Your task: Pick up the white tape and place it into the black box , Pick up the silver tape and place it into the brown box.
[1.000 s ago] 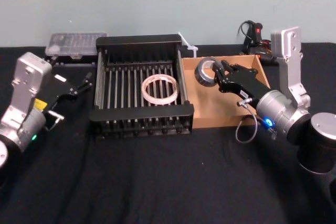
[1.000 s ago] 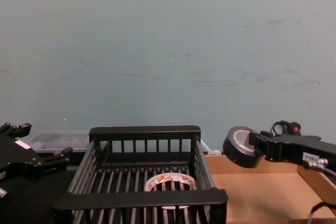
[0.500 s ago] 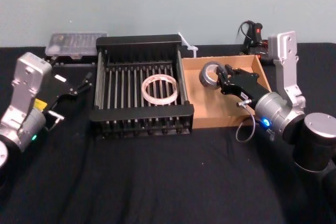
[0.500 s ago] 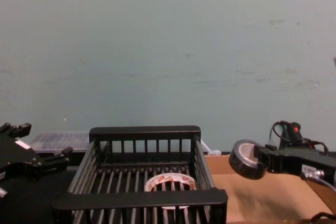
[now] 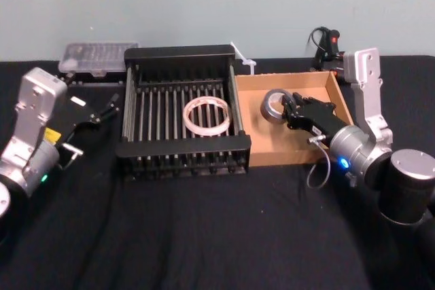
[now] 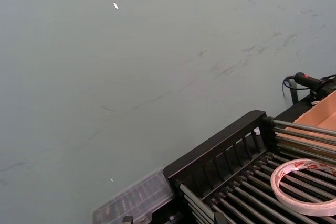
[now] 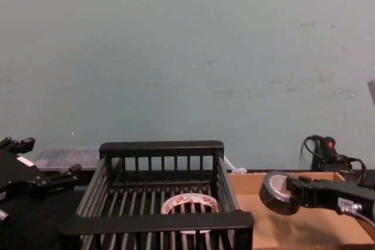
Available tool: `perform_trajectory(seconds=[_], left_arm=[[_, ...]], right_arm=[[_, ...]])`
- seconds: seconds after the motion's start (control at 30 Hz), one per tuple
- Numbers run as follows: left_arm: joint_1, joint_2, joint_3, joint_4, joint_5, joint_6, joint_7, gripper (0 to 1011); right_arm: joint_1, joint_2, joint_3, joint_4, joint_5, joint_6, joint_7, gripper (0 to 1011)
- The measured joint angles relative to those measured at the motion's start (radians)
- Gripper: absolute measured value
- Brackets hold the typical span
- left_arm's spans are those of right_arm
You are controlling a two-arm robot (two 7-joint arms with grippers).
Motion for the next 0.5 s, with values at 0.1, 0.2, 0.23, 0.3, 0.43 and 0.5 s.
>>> perform_trajectory(seconds=[0.1, 0.2, 0.23, 0.3, 0.43, 0.5], left_arm=[[0.0, 0.0, 0.0, 0.0, 0.0, 0.0, 0.0, 1001], [0.0, 0.0, 0.0, 0.0, 0.0, 0.0, 0.0, 1001], [0.0, 0.0, 0.0, 0.0, 0.0, 0.0, 0.0, 1001], [0.0, 0.0, 0.0, 0.0, 0.0, 0.0, 0.0, 1001], [0.0, 0.0, 0.0, 0.0, 0.0, 0.0, 0.0, 1001], [0.0, 0.0, 0.0, 0.0, 0.0, 0.0, 0.0, 1001]], right_arm=[[0.0, 0.0, 0.0, 0.0, 0.0, 0.0, 0.0, 204], [0.0, 0.0, -0.001, -0.001, 0.0, 0.0, -0.001, 204], [0.0, 0.0, -0.001, -0.001, 0.0, 0.0, -0.001, 204], [0.0, 0.0, -0.001, -0.002, 0.0, 0.0, -0.001, 204], [-0.001, 0.001, -0.001, -0.003, 0.0, 0.0, -0.002, 204], [-0.001, 0.001, -0.002, -0.004, 0.0, 0.0, -0.002, 204]])
